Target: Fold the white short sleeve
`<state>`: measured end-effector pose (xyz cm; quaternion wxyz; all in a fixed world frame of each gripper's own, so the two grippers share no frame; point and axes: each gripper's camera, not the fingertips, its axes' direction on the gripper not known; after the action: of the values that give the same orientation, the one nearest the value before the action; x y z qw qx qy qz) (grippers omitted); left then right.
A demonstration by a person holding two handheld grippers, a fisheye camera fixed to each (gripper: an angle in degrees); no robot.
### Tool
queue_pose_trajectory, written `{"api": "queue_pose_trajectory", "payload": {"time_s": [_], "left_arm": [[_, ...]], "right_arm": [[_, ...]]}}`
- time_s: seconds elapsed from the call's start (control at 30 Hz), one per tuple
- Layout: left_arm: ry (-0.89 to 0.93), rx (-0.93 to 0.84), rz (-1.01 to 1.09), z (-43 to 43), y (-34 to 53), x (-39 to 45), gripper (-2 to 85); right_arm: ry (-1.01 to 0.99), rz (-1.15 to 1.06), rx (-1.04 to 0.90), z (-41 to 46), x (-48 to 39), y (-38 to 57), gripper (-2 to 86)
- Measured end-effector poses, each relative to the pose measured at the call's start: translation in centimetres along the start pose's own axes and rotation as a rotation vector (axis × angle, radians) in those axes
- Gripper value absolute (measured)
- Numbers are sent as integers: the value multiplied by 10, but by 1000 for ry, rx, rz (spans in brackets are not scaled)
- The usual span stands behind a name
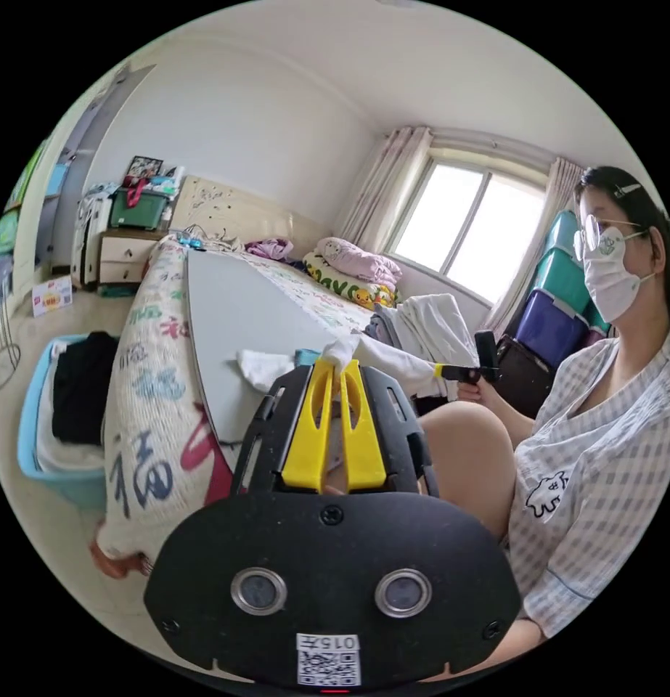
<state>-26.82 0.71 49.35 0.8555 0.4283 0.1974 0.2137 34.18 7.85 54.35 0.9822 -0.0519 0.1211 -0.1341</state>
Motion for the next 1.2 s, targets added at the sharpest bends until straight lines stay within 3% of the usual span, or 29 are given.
{"api": "queue_pose_trajectory", "payload": {"time_s": [0.17,0.23,0.33,0.5,0.8,0.87,1.0,1.2], "left_arm": [[58,179,-143,-23,66,3,-7],[60,206,-151,-22,79,9,-7],[110,212,-174,-21,90,9,-6],[101,220,-182,-27,101,17,-7],[119,190,-174,-34,99,21,-6],[100,182,-154,-37,91,22,-6],[-43,159,-163,-42,55,2,-7],[-213,300,-134,-79,-77,-58,-7]], "right_arm": [[330,116,8,-7,24,-45,112],[356,170,58,-5,37,-62,124],[296,261,110,12,59,-83,137],[160,383,-10,60,83,-91,179],[77,415,-59,73,125,-98,96],[65,378,-94,76,132,-113,33],[143,309,-89,65,135,-147,13],[204,267,204,-14,126,-245,6]]}}
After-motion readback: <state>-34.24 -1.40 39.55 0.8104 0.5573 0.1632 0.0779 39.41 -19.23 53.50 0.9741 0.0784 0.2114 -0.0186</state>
